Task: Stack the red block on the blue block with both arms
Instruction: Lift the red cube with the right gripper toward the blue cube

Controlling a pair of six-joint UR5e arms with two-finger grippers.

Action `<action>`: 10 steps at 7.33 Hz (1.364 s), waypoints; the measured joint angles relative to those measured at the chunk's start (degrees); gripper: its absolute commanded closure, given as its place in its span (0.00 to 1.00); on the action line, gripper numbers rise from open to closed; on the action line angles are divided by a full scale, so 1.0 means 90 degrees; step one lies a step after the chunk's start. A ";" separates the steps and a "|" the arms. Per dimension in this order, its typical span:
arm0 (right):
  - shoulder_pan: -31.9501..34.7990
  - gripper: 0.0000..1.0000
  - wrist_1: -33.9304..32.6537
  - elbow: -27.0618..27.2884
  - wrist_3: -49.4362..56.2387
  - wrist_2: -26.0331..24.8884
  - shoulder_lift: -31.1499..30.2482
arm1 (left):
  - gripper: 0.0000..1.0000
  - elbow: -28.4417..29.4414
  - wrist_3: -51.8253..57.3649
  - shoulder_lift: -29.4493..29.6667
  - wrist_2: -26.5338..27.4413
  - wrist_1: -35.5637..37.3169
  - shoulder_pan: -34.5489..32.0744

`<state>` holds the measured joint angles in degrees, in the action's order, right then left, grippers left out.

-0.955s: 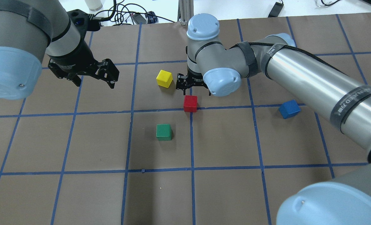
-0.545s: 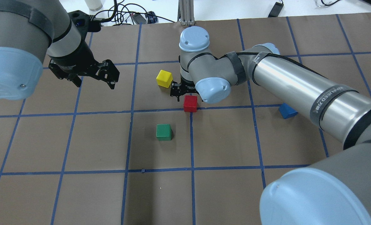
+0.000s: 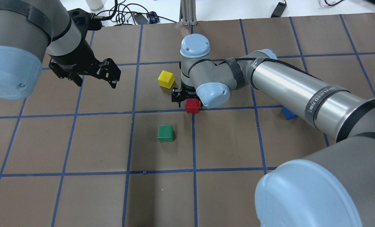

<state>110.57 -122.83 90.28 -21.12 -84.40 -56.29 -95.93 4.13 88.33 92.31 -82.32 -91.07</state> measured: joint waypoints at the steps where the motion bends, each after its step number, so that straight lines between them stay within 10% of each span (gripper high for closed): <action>1: 0.0000 1.00 0.0017 0.0000 -0.0010 -0.0010 -0.0010 | 0.00 -0.0004 0.0000 0.0000 -0.0002 0.0012 0.0000; 10: -0.2323 1.00 0.2321 0.0192 0.2494 -0.0364 -0.2084 | 0.00 0.0008 0.0007 0.0000 -0.0015 0.0054 0.0002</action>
<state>89.66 -101.95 92.01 1.33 -87.68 -75.05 -95.86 4.19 88.33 92.18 -81.84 -91.05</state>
